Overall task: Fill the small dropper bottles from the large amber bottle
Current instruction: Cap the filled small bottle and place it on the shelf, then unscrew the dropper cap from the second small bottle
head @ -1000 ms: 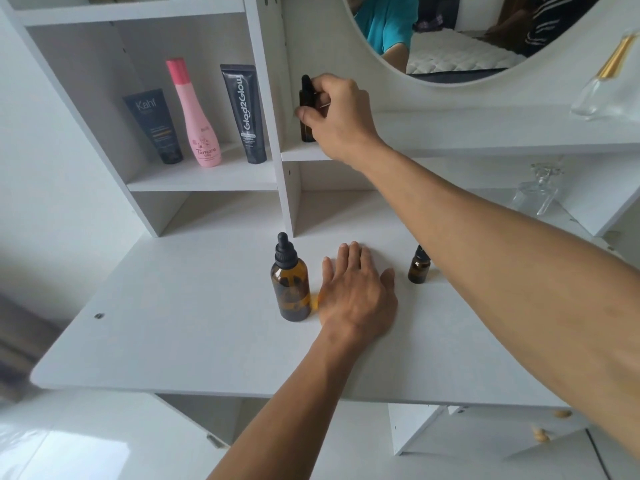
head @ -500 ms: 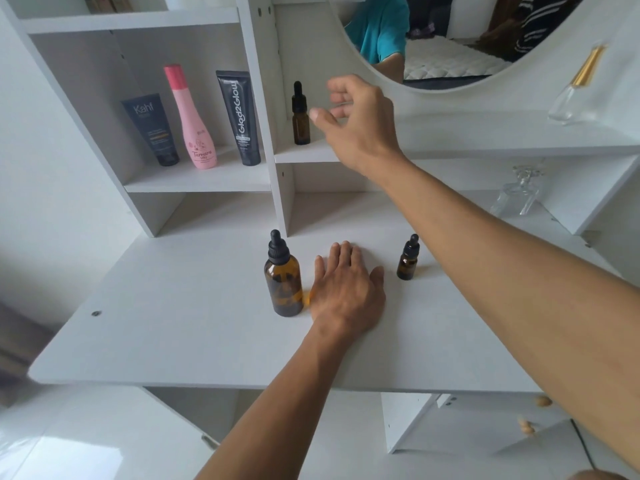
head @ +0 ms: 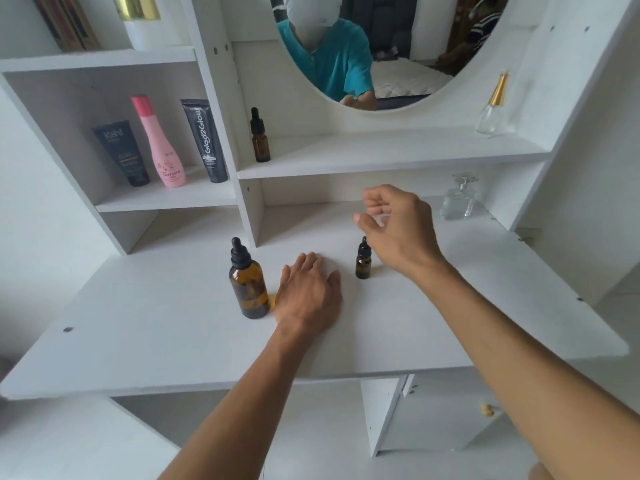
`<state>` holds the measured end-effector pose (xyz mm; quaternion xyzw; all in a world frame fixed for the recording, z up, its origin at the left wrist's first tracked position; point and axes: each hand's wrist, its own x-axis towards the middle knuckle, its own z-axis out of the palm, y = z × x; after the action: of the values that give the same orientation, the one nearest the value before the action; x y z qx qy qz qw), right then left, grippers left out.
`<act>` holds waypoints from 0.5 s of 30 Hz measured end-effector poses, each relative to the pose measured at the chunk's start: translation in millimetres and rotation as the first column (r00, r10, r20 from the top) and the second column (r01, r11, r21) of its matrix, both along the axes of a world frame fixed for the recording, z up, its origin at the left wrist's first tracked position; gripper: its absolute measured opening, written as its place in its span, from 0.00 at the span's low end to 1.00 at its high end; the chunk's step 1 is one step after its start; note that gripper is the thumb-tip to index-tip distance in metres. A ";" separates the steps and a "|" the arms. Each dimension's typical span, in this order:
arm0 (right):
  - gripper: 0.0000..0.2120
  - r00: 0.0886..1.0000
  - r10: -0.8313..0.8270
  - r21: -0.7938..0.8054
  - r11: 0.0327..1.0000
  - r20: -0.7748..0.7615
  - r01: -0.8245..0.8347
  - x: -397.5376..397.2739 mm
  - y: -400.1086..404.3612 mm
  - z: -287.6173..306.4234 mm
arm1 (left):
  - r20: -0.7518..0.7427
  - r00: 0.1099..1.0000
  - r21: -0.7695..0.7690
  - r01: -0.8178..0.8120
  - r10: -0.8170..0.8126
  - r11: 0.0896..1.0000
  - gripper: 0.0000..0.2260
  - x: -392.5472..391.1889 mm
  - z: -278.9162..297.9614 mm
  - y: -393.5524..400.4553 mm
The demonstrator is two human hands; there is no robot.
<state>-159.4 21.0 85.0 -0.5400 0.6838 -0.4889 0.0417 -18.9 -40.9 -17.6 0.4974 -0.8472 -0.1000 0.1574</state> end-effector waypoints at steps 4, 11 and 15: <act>0.20 1.000 -0.025 0.113 0.993 0.018 0.023 -4.0 8.1 -29.6 | -0.015 1.000 0.013 -0.024 0.025 1.000 0.22 0.4 0.3 1.5; 0.17 0.994 -0.041 0.159 0.987 0.098 0.025 -0.9 8.4 -49.7 | -0.053 0.998 0.013 -0.031 0.031 0.999 0.20 1.6 4.1 5.8; 0.10 0.994 -0.040 0.140 0.990 0.106 0.025 1.5 8.2 -51.7 | -0.074 0.996 0.013 -0.038 0.039 0.999 0.19 2.1 5.3 7.1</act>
<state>-158.0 29.2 33.3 -0.4973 0.7214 -0.4696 0.1084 -16.8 -33.8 -12.3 0.5104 -0.8305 -0.1202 0.1879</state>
